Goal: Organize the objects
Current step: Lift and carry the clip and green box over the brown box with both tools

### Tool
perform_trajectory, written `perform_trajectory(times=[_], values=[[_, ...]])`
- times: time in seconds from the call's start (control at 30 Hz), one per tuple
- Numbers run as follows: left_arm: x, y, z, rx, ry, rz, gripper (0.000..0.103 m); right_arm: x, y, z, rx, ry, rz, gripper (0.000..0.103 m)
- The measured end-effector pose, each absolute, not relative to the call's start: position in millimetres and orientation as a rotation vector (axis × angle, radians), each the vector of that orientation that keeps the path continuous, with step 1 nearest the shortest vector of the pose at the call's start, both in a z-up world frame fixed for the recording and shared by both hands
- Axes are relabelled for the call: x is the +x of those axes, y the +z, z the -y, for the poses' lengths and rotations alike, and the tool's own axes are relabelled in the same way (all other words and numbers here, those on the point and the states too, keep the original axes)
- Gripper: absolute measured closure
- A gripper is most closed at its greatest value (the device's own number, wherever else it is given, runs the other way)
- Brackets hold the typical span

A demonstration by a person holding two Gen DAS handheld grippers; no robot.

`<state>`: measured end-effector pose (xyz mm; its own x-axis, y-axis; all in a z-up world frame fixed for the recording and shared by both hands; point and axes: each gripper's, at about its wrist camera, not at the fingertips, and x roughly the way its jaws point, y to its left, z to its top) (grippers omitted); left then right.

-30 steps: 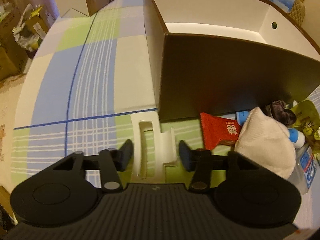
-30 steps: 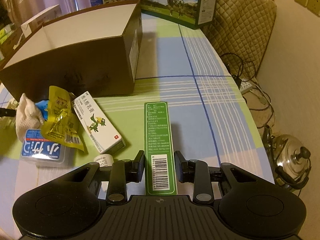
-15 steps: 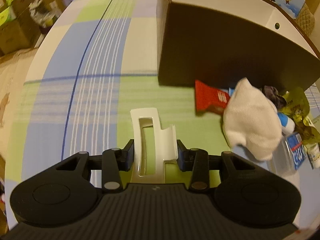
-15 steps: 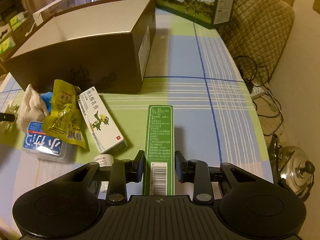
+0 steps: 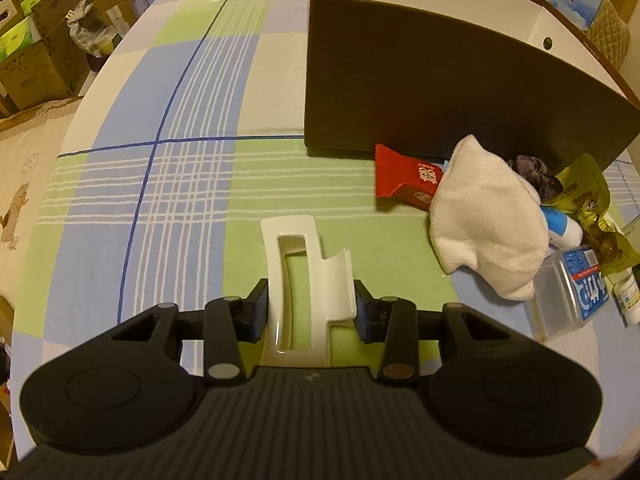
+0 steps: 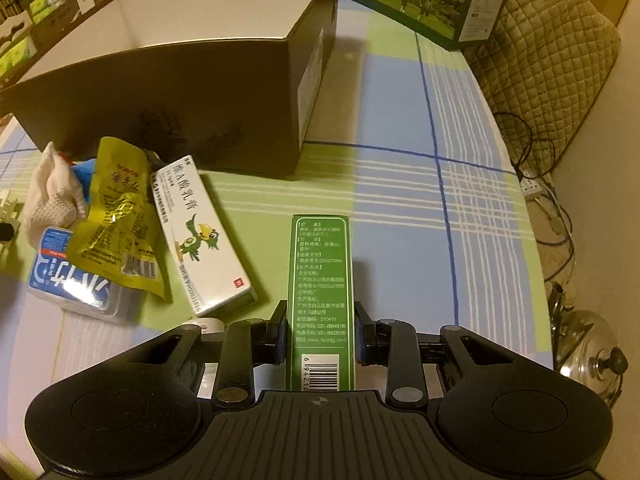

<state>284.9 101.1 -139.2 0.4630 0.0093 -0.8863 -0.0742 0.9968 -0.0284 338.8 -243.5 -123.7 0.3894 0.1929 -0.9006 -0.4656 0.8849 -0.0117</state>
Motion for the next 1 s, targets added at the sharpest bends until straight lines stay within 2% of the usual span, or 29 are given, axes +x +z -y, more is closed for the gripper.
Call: perform_trajectory(times=[0.2, 0.53, 0.73, 1.0], values=[[282, -120, -100, -0.067, 0.044, -1.049, 0.067, 339, -112, 251, -0.234, 0.414, -1.1, 0.076], [284, -52, -98, -0.087, 0.007, -0.943, 0.067, 346, -40, 252, -0.106, 0.485, -0.998, 0.076], [311, -24, -86, -0.098, -0.035, -0.866, 0.067, 361, 1, 224, -0.053, 0.588, -0.904, 0.076], [372, -1, -57, -0.119, -0.099, -0.804, 0.067, 398, 16, 165, 0.019, 0.674, -0.853, 0.076]])
